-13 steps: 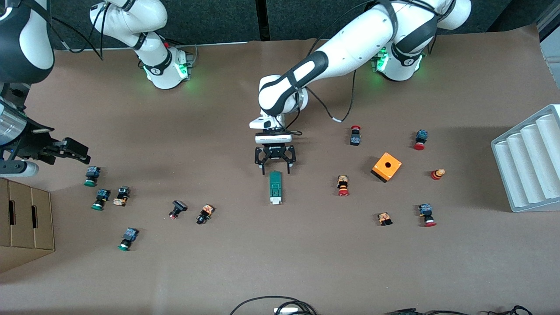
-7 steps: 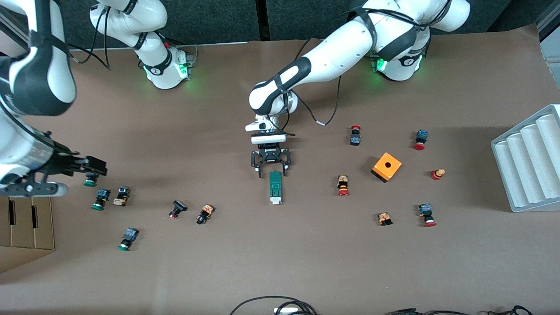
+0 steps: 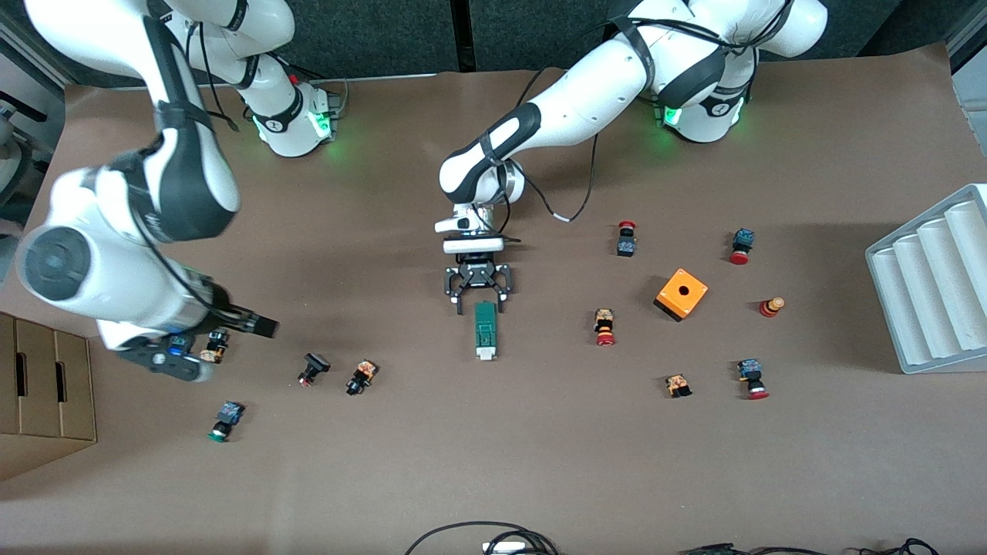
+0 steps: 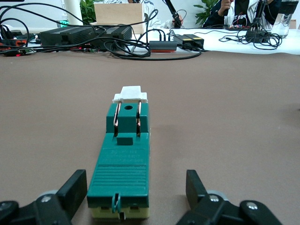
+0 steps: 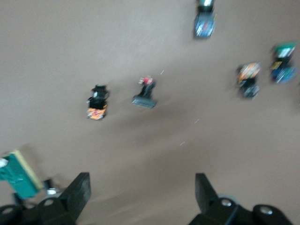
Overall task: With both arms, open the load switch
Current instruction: 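Grip the switch body with the left gripper while the right gripper approaches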
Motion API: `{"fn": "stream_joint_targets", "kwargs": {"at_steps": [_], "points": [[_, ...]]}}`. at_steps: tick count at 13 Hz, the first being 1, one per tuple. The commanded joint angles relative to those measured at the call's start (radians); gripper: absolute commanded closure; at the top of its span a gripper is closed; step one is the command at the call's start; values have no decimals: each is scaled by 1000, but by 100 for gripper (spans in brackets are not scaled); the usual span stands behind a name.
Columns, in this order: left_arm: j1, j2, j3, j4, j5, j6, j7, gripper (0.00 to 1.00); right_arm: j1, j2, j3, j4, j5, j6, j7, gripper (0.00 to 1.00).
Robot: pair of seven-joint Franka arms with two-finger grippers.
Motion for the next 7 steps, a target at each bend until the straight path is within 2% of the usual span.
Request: {"fn": "stream_joint_targets", "kwargs": {"at_steps": [1,3,5,7], "points": [[-14,2,11,-6,32,-26,-35,9,52,121,-11,117,98,-18,231,0],[-17,4,19,-11,32,-53,-68,9,95,198,-11,181,130,-18,399,0],[-23,4,20,-15,32,-59,-82,9,123,257,-19,221,201,-7,505,0],[-24,7,22,-14,33,-61,-82,13,155,315,-22,269,238,29,623,0]]}}
